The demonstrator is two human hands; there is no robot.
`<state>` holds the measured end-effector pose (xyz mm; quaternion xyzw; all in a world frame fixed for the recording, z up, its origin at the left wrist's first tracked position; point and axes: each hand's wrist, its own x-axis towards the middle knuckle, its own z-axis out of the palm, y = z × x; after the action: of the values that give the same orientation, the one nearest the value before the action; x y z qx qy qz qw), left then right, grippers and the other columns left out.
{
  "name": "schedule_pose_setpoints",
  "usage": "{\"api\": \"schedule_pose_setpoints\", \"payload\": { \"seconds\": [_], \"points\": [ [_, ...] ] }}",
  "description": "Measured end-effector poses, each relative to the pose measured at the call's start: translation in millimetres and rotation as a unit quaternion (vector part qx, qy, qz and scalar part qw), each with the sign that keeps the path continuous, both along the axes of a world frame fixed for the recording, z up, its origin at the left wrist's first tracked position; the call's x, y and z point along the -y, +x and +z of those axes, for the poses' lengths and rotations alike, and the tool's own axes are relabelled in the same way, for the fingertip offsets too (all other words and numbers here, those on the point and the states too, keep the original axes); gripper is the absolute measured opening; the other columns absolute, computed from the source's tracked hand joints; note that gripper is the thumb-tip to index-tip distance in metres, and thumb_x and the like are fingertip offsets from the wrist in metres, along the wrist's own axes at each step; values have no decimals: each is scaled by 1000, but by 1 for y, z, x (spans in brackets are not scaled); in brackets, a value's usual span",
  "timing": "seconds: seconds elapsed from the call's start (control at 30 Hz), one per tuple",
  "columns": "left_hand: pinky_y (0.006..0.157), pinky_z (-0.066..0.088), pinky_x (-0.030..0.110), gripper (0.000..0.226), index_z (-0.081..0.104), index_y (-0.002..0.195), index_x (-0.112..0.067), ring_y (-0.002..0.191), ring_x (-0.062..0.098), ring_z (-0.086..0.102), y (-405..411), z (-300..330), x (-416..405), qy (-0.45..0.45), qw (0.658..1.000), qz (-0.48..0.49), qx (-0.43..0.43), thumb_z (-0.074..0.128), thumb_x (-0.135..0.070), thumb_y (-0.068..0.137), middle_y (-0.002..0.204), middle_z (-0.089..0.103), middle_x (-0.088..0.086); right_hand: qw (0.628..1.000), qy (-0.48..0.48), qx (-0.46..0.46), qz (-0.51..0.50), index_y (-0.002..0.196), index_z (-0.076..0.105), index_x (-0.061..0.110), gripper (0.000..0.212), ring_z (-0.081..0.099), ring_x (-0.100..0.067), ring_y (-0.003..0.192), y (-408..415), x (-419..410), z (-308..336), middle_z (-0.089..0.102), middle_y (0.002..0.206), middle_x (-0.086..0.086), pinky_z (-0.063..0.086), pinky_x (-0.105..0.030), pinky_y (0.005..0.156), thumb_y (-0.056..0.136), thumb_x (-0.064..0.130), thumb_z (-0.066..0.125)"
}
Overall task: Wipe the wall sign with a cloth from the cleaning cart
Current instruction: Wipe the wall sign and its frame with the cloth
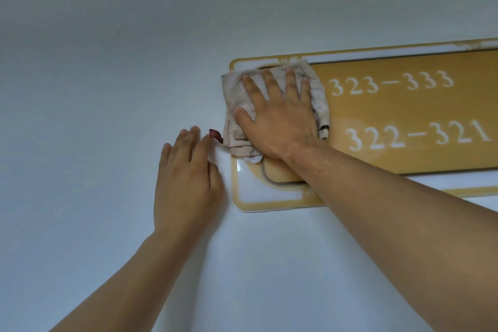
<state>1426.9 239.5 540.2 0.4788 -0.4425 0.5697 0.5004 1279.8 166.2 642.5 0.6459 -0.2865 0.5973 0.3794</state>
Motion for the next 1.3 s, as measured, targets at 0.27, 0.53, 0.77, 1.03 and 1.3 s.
{"api": "schedule_pose_setpoints", "payload": {
  "seconds": [0.27, 0.53, 0.77, 1.03, 1.3],
  "points": [
    [123, 15, 47, 54, 53, 137, -10, 148, 28, 27, 1, 1, -3, 16, 1000, -4, 3, 24, -21, 92, 155, 41, 11, 1000, 2, 14, 13, 160, 12, 37, 72, 1, -40, 153, 5, -2, -31, 10, 169, -3, -3, -58, 122, 93, 65, 13],
    [123, 13, 49, 59, 48, 141, -6, 149, 32, 24, -1, -4, -7, 36, 999, -11, 4, 28, -20, 87, 156, 38, 17, 1000, -11, 20, -1, 160, 14, 36, 70, 5, -40, 153, 5, -1, -62, 13, 169, -3, 4, -59, 122, 96, 64, 17],
    [123, 16, 50, 60, 52, 139, -4, 148, 33, 28, -2, -5, -10, 31, 999, -20, 7, 28, -15, 86, 154, 41, 18, 1000, -11, 8, -8, 160, 11, 35, 70, 1, -40, 153, 3, -3, -65, 10, 169, -4, 0, -59, 122, 96, 63, 16],
    [120, 22, 53, 59, 57, 133, 0, 144, 38, 36, 0, -9, -11, 25, 1000, -18, 5, 62, 8, 74, 149, 47, 21, 1000, -19, -2, 22, 160, 15, 34, 69, -1, -40, 153, 4, -5, -81, 12, 169, -5, 1, -59, 121, 97, 62, 19],
    [120, 24, 51, 63, 59, 131, -2, 143, 34, 37, -5, -9, -9, 17, 1000, -25, -1, 67, 10, 69, 148, 49, 17, 999, -18, -11, 38, 160, 16, 33, 69, -6, -41, 153, -4, -4, -84, 9, 169, -6, 0, -59, 120, 96, 58, 19]
  ]
}}
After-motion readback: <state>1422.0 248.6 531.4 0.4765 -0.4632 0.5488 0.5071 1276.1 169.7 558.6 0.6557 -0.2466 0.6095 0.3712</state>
